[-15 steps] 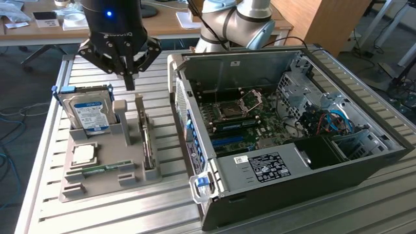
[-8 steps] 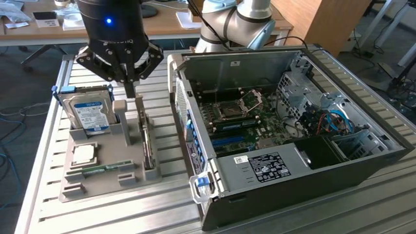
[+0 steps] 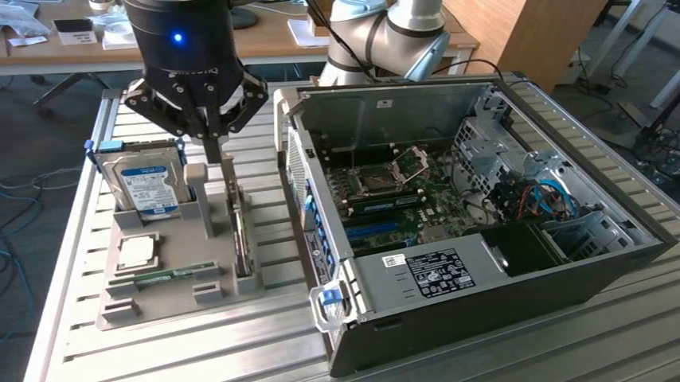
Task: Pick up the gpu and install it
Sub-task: 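Reach for the gpu, then pick up the gpu and move the gpu toward the slot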
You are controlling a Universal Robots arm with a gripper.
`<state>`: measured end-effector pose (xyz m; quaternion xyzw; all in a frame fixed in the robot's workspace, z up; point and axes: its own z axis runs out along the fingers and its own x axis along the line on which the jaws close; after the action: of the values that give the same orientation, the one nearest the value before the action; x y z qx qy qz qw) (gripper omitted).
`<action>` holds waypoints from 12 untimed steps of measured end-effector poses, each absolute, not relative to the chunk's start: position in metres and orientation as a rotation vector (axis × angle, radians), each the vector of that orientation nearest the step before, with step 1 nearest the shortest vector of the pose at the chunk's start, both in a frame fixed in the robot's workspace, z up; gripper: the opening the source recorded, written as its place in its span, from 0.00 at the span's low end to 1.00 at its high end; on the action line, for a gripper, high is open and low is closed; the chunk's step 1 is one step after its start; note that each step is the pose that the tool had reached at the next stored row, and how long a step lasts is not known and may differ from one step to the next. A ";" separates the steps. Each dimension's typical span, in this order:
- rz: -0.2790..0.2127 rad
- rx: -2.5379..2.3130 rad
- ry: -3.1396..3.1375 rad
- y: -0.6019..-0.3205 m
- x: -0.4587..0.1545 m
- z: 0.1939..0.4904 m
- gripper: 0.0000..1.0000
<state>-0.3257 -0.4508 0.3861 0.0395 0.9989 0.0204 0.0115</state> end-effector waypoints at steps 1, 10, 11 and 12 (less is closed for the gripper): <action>0.064 0.123 3.115 -0.451 -0.326 0.386 0.11; 0.063 0.123 3.116 -0.451 -0.326 0.386 0.11; 0.064 0.123 3.116 -0.451 -0.326 0.386 0.11; 0.063 0.123 3.116 -0.451 -0.326 0.386 0.11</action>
<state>-0.3256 -0.4510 0.3862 0.0395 0.9989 0.0204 0.0115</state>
